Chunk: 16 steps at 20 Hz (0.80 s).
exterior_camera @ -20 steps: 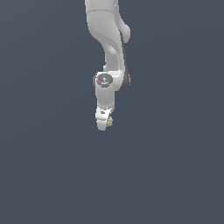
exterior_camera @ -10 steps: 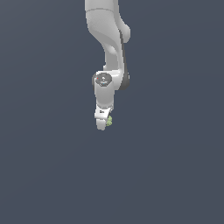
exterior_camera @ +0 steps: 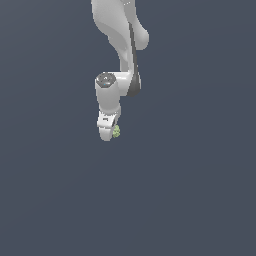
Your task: Pick up the object and move it to a goal position.
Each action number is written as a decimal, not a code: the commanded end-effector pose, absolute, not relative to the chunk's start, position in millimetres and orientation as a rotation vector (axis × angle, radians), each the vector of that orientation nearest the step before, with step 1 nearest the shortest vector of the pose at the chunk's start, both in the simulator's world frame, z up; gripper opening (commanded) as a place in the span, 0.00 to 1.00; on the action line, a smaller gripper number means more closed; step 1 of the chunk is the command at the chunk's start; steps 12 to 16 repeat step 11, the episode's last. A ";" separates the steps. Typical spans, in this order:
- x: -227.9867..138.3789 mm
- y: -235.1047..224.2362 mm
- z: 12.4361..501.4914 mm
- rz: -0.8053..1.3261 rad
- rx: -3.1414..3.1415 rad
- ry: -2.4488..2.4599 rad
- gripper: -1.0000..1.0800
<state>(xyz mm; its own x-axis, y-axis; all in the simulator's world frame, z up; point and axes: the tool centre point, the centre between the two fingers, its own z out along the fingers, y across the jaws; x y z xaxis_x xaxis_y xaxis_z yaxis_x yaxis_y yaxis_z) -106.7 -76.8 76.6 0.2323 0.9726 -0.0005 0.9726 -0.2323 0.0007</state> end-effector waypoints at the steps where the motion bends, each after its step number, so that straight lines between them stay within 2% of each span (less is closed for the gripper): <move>1: -113.5 -90.6 86.1 0.000 2.466 1.946 0.00; 8: -123.0 -112.1 100.7 0.000 2.466 1.946 0.00; 16: -123.9 -114.2 102.2 0.000 2.466 1.946 0.00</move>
